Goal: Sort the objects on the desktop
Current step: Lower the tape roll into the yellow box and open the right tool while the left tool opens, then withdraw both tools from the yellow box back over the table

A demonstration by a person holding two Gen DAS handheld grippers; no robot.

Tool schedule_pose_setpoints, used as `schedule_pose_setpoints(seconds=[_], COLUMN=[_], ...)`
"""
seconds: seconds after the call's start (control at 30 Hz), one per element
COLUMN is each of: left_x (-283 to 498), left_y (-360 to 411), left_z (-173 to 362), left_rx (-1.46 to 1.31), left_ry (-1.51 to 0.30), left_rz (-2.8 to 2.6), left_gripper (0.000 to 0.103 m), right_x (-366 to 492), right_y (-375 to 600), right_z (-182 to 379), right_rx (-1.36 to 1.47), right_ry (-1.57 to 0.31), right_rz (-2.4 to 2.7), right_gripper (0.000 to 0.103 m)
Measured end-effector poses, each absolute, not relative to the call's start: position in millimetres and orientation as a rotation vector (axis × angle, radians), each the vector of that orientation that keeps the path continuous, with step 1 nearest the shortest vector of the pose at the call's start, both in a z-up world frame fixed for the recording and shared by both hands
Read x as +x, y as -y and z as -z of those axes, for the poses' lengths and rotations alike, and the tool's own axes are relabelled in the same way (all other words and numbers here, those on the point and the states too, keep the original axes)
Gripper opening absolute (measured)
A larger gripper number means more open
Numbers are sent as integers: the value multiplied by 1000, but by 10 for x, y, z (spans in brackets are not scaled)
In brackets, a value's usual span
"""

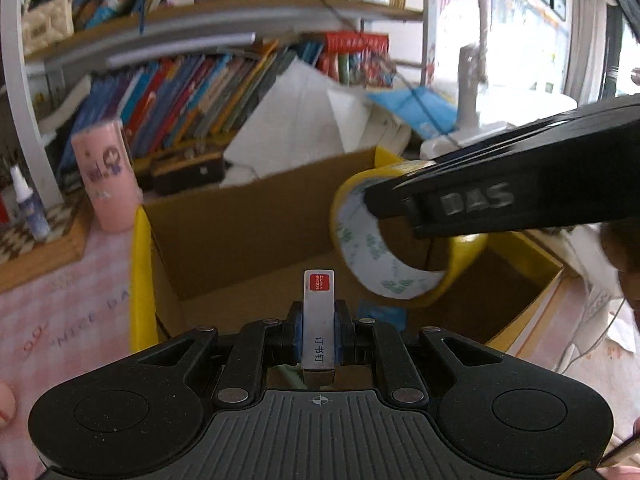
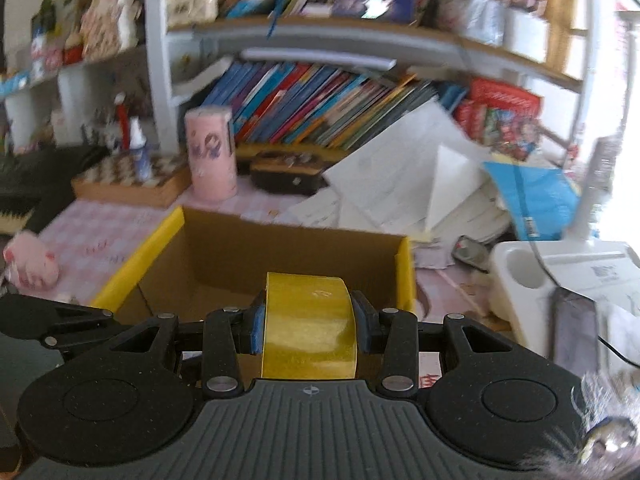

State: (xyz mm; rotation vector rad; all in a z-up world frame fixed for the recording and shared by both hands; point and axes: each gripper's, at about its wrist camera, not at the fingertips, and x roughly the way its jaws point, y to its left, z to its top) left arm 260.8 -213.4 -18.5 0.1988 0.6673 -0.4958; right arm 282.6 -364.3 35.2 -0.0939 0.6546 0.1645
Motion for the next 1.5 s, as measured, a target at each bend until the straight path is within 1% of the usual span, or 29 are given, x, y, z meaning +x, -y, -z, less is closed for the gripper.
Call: schedule_pose_setpoints(seconds=[0.27, 0.47, 0.53, 0.57, 0.6, 0.63, 0.67, 0.77, 0.8, 0.9, 1.03, 1.1, 1.17, 1.23, 1.33, 1.5], left_x=[2709, 2692, 2679, 2668, 2650, 2632, 2609, 2529, 2494, 2397, 2276, 2198, 2118, 2034, 1946, 1753], left_y=[2146, 2122, 2101, 2084, 2064, 2048, 2025, 1947, 1910, 1808, 1642, 1541, 1431, 1320, 1172, 936], left_z=[257, 247, 235, 221, 200, 177, 142, 23, -21, -131, -266, -325, -360, -369, -357, -297], left_rx=[194, 190, 188, 186, 184, 182, 181, 176, 173, 163, 141, 125, 102, 79, 52, 22], left_ry=[-714, -705, -704, -700, -693, -686, -675, -635, -620, -588, -551, -529, -513, -506, -507, -517], left_rz=[486, 472, 461, 457, 452, 448, 444, 424, 414, 380, 325, 289, 247, 210, 165, 124], left_gripper=[14, 18, 22, 26, 28, 30, 35, 44, 47, 50, 55, 62, 65, 66, 67, 68], right_x=[3283, 3363, 3367, 3365, 3361, 3354, 3344, 3292, 3270, 3146, 2950, 2832, 2703, 2572, 2388, 2100], right_y=[3532, 3503, 3491, 3488, 3489, 3486, 3480, 3466, 3463, 3458, 3437, 3431, 3424, 3420, 3415, 3380], right_z=[-24, 16, 8, -7, -28, -53, -82, -171, -203, -288, -374, -407, -439, -455, -450, -356], right_rx=[-177, -163, -158, -151, -142, -133, -122, -96, -89, -60, -45, -38, -30, -16, 7, 37], right_ry=[-781, -806, -797, -789, -779, -767, -756, -715, -702, -651, -582, -543, -508, -478, -456, -472], right_rz=[-216, -238, -235, -232, -230, -228, -229, -219, -215, -183, -135, -105, -74, -37, 14, 85], right_gripper=[38, 39, 41, 50, 56, 57, 57, 63, 63, 67, 68, 69, 70, 72, 73, 73])
